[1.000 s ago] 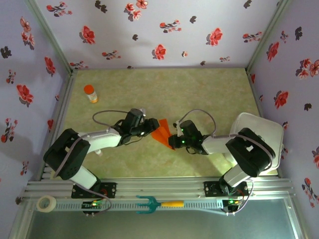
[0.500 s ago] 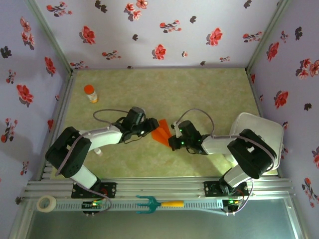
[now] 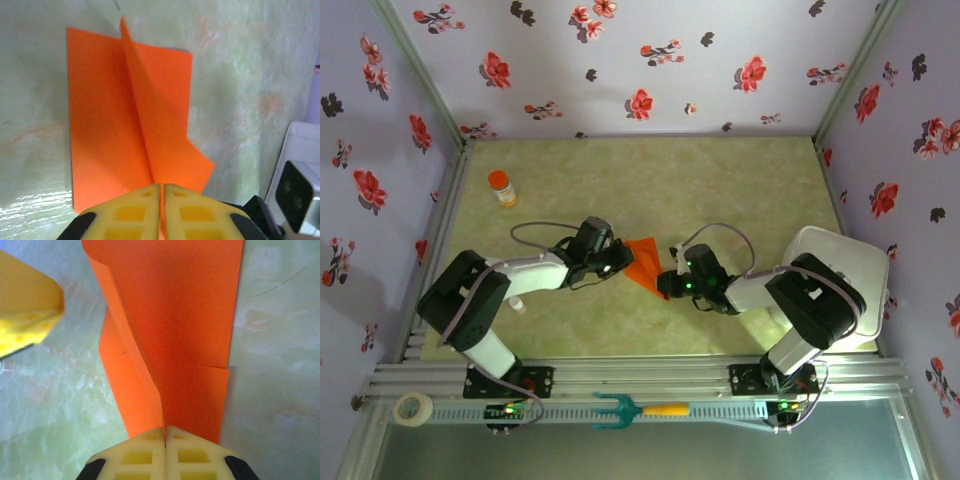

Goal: Fold a paper plane with a square sheet of paper (pick it up from the middle)
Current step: Fourth fold the wing at the center of the table.

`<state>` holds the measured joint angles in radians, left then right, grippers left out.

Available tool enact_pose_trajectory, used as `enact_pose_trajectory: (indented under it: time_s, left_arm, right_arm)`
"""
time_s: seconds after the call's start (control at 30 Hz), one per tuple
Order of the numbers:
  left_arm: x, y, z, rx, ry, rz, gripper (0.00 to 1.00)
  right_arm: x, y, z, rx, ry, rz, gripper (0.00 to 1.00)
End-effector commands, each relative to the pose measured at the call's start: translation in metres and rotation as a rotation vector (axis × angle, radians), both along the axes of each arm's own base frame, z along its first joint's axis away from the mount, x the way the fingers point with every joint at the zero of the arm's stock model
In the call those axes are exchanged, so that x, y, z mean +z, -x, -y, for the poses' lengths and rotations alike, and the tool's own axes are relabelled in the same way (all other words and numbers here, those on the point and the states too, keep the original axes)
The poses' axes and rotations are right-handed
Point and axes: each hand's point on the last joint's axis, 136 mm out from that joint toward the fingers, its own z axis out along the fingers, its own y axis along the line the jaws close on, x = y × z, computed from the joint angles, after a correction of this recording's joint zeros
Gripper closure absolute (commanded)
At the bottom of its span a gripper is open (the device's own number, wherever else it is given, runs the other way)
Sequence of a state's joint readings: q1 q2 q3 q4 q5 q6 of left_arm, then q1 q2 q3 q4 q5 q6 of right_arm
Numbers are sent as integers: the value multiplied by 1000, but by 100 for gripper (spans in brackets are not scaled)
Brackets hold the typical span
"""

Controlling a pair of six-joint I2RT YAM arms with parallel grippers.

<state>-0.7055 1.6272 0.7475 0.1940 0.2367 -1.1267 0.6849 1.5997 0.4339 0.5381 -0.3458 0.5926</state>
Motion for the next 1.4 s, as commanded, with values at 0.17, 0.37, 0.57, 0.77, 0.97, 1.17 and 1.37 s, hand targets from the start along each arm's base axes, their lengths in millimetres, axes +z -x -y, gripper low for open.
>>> enact_pose_trajectory:
  time_s: [0.17, 0.37, 0.57, 0.77, 0.97, 1.17, 1.37]
  left_arm:
    - [-20, -2, 15, -53, 5, -59, 94]
    - [-40, 3, 9, -47, -44, -100, 96]
    - [-57, 10, -3, -30, -91, -136, 98]
    - [-58, 9, -7, -24, -108, -136, 98]
    - [-55, 8, -7, -29, -112, -130, 98]
    - [-48, 5, -5, -37, -116, -108, 97]
    - [-41, 0, -7, -44, -132, -82, 96]
  right_arm:
    - [1, -2, -2, -40, -104, -77, 96]
    - [6, -5, -2, -66, -175, -115, 96]
    - [9, -7, 1, -82, -198, -141, 96]
    - [5, -6, 3, -83, -192, -171, 96]
    - [-7, -5, 4, -101, -189, -223, 96]
    - [-15, -4, 6, -122, -184, -256, 97]
    - [-15, -5, 7, -131, -201, -274, 97]
